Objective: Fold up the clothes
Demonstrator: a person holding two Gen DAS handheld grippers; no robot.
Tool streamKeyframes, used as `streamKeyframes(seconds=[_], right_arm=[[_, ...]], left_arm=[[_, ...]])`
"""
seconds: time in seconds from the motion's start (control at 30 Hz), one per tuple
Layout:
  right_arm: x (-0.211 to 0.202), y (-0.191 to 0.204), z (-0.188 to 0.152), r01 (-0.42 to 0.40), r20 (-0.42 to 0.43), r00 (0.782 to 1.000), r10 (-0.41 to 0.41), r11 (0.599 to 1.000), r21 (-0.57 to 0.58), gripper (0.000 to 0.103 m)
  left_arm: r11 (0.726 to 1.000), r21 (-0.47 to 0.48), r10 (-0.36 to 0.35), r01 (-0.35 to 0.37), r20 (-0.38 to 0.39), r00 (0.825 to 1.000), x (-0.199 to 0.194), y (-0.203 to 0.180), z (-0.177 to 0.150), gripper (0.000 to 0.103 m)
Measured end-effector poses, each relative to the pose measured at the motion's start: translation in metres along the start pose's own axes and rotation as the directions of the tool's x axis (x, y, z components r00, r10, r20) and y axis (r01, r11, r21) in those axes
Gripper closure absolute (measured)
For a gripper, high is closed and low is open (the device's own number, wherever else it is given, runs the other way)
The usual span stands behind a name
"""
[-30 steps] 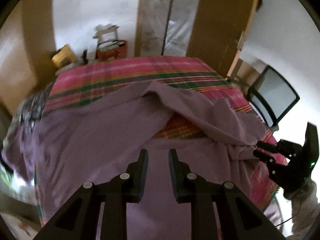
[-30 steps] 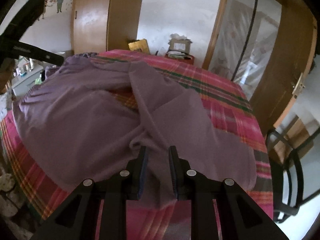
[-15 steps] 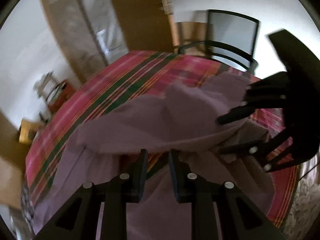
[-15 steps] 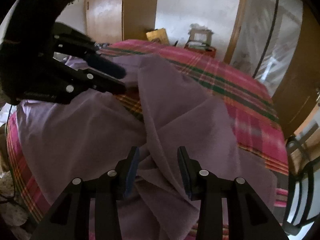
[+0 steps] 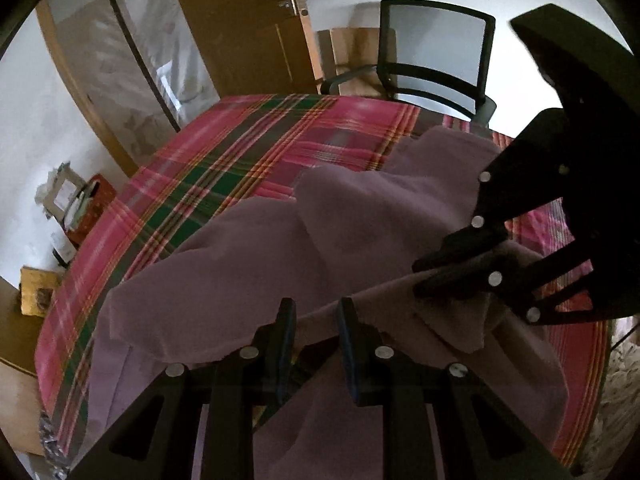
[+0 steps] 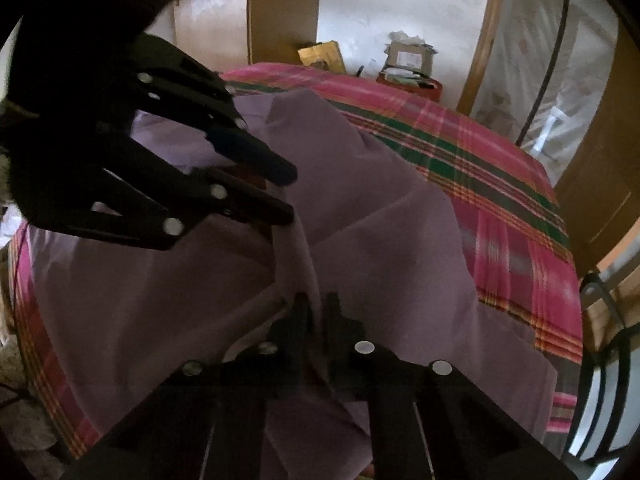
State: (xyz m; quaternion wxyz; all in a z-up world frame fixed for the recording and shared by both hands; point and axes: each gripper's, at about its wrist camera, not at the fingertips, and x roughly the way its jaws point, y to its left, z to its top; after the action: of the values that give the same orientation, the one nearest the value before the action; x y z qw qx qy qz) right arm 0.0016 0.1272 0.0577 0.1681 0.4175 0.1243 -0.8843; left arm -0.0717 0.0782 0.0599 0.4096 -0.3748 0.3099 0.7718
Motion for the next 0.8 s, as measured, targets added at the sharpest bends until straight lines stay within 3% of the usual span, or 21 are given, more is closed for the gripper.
streamKeyframes(seconds=[0.4,0.63,0.8], right_arm=[[-0.017,-0.028,0.029,0.056,0.101,0.993,-0.059,0.998,0.033,0.098],[-0.013,-0.039,0.049,0.105,0.14,0.984,-0.106,0.994,0.02,0.098],[0.002,-0.048,0.065,0.134,0.149,0.98,-0.132,0.991,-0.001,0.098]], left_arm=[[0.991,-0.071,-0.11,0.116,0.086,0.99,0.003,0.023,0.019,0.081],[0.989,-0.084,-0.114,0.121,0.084,0.99,0.016,0.029,0.029,0.081],[0.977,-0.167,-0.122,0.135,0.085,0.989,0.029,0.049,0.038,0.081]])
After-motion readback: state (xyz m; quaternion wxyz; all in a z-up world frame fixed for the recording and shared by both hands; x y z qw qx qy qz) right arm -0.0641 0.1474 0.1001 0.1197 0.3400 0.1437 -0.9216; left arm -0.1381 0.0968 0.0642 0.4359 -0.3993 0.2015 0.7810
